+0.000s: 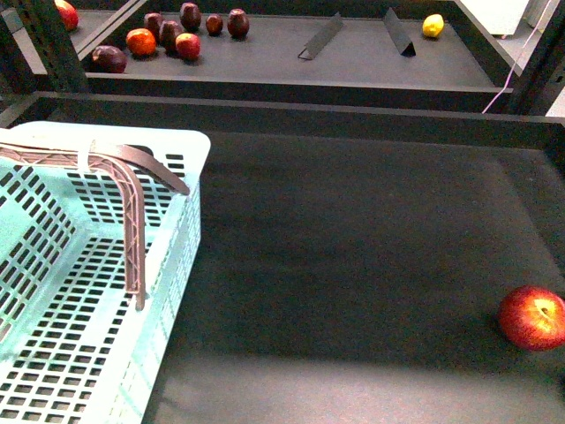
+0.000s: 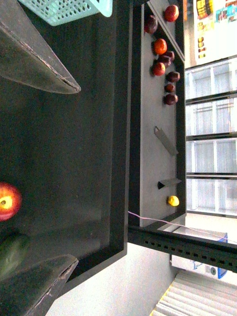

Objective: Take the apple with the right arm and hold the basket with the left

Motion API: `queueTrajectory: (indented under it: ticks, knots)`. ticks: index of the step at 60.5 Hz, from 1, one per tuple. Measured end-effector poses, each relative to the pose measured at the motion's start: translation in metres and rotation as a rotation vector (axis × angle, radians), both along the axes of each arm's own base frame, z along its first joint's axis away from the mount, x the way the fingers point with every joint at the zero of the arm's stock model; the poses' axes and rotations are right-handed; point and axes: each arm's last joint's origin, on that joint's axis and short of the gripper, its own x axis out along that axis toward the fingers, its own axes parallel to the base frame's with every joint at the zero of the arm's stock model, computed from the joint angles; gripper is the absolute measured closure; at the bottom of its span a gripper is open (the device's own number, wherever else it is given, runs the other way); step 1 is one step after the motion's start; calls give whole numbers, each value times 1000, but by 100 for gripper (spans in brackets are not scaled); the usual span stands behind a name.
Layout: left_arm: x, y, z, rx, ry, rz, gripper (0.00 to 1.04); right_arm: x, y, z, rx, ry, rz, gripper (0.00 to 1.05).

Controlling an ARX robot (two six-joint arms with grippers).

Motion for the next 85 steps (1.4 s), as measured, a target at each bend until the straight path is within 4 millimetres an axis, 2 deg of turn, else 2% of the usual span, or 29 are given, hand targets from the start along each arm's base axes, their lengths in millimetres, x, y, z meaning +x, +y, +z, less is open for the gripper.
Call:
queueTrajectory:
  ticks: [40, 47, 51, 57, 65, 72, 77, 85]
  knots:
    - [0, 0, 0, -5, 3, 6, 7, 0, 0, 0, 0, 0, 0, 9]
    - [2, -1, -2, -203, 377, 270, 7, 0, 0, 0, 0, -1, 0, 9]
    - [4, -1, -2, -326, 414, 321, 7, 0, 0, 0, 0, -1, 0, 9]
    - [13, 1, 11, -496, 381, 307, 7, 0, 0, 0, 0, -1, 0, 9]
    - [41, 3, 31, -703, 332, 211, 7, 0, 0, 0, 0, -1, 0, 9]
    - [83, 1, 41, -886, 331, 131, 7, 0, 0, 0, 0, -1, 0, 9]
    - [109, -4, 37, -955, 367, 140, 7, 0, 0, 0, 0, -1, 0, 9]
    - [145, -7, 15, -1026, 461, 189, 7, 0, 0, 0, 0, -1, 0, 9]
